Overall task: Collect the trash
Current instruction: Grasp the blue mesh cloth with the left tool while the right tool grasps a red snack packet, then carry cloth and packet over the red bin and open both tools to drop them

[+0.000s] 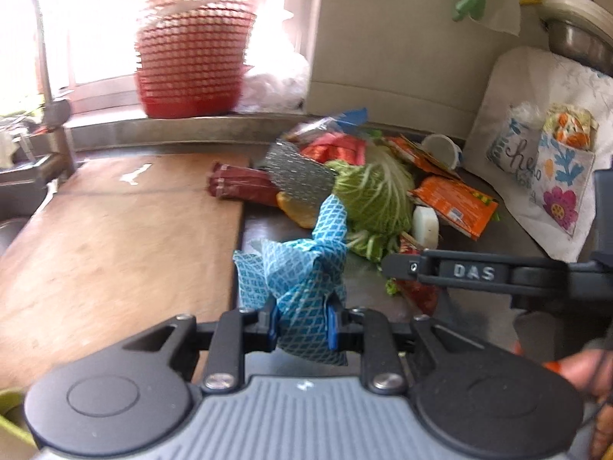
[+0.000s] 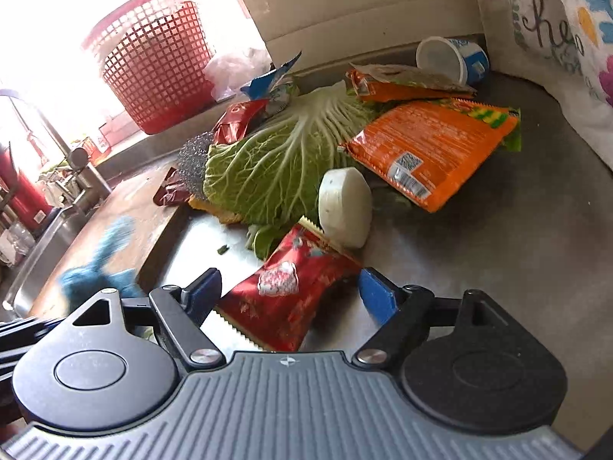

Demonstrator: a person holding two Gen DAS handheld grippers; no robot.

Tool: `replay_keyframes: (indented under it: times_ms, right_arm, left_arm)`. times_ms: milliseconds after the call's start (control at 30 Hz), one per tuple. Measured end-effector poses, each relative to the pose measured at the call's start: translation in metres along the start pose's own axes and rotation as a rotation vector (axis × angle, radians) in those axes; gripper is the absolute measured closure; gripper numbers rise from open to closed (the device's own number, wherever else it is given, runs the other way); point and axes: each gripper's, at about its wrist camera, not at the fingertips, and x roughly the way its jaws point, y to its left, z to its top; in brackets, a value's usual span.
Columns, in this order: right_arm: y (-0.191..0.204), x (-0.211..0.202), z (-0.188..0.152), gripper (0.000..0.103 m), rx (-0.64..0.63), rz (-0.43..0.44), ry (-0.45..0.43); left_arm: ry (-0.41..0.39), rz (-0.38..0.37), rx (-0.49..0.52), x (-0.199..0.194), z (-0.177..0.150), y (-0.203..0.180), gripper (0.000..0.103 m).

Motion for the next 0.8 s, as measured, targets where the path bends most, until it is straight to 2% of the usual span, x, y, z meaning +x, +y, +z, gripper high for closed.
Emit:
replay_keyframes:
  times_ms: [100,167,200,233,367,600,800]
  right_arm:
    - [0.005,0.002,-0.002,0.021,-0.033,-0.030,-0.007]
    - [0.005,0.002,-0.003,0.038,-0.062,-0.048,-0.009]
    - [0.004,0.001,-0.004,0.051,-0.072,-0.051,-0.008]
    - [0.002,0.001,-0.003,0.055,-0.081,-0.050,-0.007]
    - [-0.003,-0.007,-0.010,0.057,-0.130,-0.044,-0.011]
    - [-0.023,-0.032,-0.024,0.062,-0.122,0.016,-0.023]
    - [-0.028,-0.050,-0.038,0.066,-0.127,0.034,-0.021]
  left_arm:
    - [-0.014,0.032,-0.026,-0.017,-0.004,0.005,0.082]
    - [-0.021,0.052,-0.044,-0.028,-0.007,0.008,0.082]
    - [-0.022,0.064,-0.054,-0.034,-0.009,0.010,0.082]
    - [-0.021,0.078,-0.064,-0.041,-0.012,0.012,0.082]
    - [-0.014,0.144,-0.115,-0.069,-0.027,0.021,0.082]
    - [0.028,0.281,-0.207,-0.118,-0.060,0.042,0.082]
    - [0.076,0.368,-0.253,-0.135,-0.096,0.067,0.082]
